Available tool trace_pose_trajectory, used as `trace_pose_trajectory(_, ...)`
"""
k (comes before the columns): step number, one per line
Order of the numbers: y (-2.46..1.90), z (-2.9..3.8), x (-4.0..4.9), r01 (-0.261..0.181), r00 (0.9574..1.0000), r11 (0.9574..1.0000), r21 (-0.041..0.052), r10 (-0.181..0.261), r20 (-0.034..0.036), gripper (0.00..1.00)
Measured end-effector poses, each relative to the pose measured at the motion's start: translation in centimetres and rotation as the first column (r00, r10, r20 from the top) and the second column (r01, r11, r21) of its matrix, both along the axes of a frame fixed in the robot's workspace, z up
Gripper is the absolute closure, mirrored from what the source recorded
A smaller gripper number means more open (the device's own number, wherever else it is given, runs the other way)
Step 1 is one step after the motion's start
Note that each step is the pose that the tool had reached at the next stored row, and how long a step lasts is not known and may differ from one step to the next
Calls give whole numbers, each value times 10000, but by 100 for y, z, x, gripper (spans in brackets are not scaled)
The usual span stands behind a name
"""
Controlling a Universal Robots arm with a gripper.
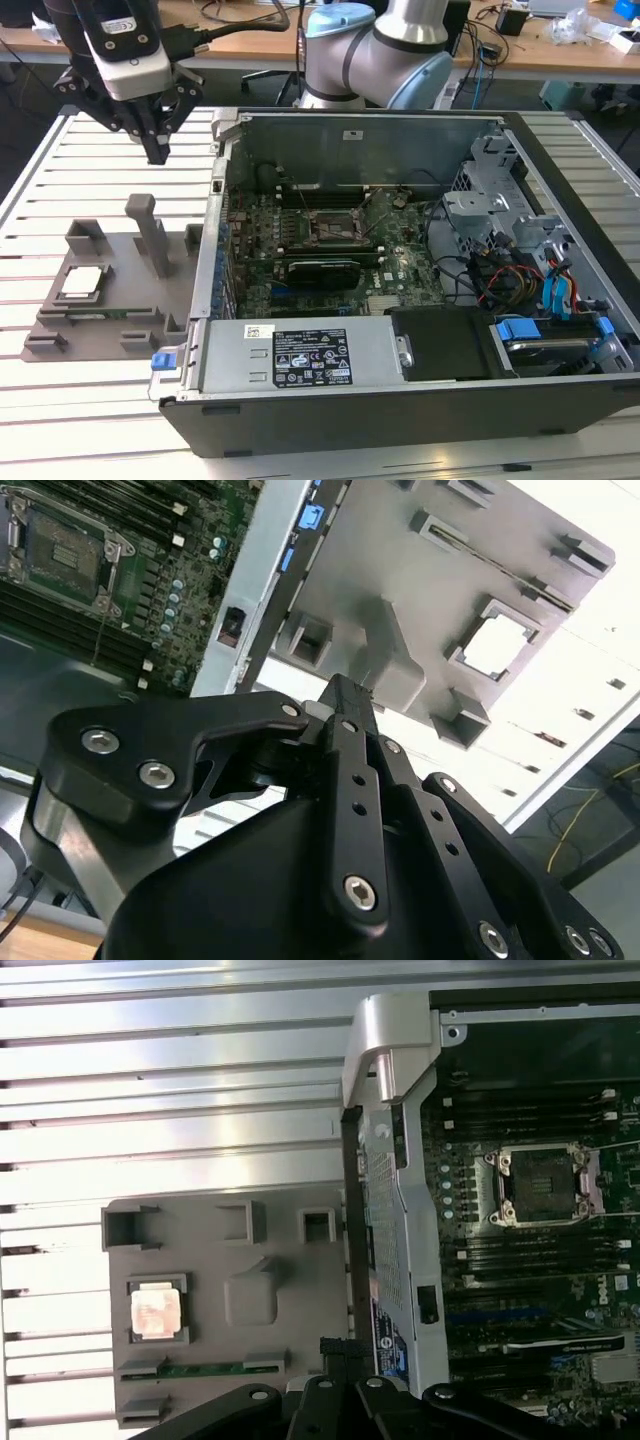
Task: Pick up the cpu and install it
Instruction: 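Reach for the cpu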
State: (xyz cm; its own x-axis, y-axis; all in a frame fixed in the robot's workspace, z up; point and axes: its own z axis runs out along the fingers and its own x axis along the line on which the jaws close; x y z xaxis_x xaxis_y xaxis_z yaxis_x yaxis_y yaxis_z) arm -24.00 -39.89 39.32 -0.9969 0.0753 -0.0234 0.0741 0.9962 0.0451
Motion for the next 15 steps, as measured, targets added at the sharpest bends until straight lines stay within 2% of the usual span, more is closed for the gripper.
trace_pose_trajectory(15,0,0,-266,0,10000,10000,0,0,0,89)
